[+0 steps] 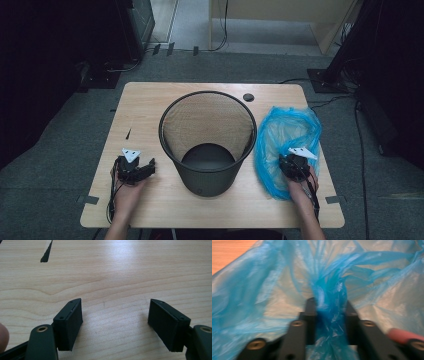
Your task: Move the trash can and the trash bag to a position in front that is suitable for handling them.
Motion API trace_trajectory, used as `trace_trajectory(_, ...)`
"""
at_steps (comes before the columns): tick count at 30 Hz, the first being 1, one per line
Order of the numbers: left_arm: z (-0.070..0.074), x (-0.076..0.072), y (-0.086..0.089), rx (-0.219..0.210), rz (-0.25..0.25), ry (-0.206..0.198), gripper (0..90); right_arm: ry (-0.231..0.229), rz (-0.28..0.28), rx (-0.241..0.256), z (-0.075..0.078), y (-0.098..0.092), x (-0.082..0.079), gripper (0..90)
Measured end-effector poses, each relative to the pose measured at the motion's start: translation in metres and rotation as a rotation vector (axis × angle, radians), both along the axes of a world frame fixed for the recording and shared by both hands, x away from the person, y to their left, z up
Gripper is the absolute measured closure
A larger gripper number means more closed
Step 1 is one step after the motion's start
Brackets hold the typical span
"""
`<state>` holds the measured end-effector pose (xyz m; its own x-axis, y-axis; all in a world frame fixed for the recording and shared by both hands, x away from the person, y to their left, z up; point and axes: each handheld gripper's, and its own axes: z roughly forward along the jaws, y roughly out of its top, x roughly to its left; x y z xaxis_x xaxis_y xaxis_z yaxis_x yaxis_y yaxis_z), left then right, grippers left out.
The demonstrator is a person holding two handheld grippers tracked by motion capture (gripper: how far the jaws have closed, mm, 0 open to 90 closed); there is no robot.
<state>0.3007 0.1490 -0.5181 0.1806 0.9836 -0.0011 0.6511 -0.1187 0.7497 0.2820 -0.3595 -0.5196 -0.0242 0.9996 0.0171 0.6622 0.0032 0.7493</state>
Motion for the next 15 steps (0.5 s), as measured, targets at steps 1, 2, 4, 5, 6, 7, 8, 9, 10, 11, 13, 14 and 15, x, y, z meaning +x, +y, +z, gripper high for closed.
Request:
trace_trajectory(1,0.000,0.000,0.000,-0.001,0.001,0.000,28.2,0.000,0.009,-0.004,0.000,0.001,0.000,80.6)
trace_trajectory(2,0.000,0.000,0.000,-0.002,0.001,0.000,28.2,0.002,0.012,-0.008,0.000,0.001,0.000,82.2)
trace_trajectory(4,0.000,0.000,0.000,-0.003,0.001,0.000,28.2,0.000,0.010,-0.014,0.000,0.001,-0.001,83.3)
trace_trajectory(5,0.000,0.000,0.000,-0.002,0.000,0.000,28.2,-0.007,0.018,-0.010,0.001,0.001,-0.001,83.4)
trace_trajectory(6,0.000,0.000,0.000,-0.002,0.001,0.000,28.2,-0.016,0.025,-0.007,0.001,0.001,-0.002,83.5)
trace_trajectory(7,0.000,0.000,0.000,-0.001,0.000,0.000,28.2,-0.025,0.026,-0.004,0.003,0.001,-0.002,83.4)
trace_trajectory(8,0.000,0.000,0.000,0.000,0.000,0.000,28.2,-0.042,0.028,-0.003,0.005,0.000,-0.003,83.3)
trace_trajectory(9,0.000,0.000,0.000,0.000,0.000,0.000,28.2,-0.068,0.036,0.009,0.008,0.000,-0.005,83.4)
trace_trajectory(10,0.000,0.000,0.000,-0.001,0.001,-0.001,28.2,-0.081,0.039,0.009,0.010,0.000,-0.006,83.4)
trace_trajectory(11,0.000,0.000,0.000,-0.001,0.001,0.000,28.2,-0.098,0.036,0.007,0.015,0.001,-0.007,83.4)
trace_trajectory(13,0.000,0.000,0.000,-0.001,0.001,0.000,28.3,-0.127,0.040,0.014,0.022,0.001,-0.010,83.4)
trace_trajectory(14,0.000,0.000,0.000,-0.002,0.001,0.000,28.3,-0.142,0.043,0.012,0.026,0.000,-0.011,83.4)
trace_trajectory(15,0.000,0.000,0.000,-0.002,0.001,0.000,28.3,-0.155,0.043,0.003,0.030,0.001,-0.013,83.5)
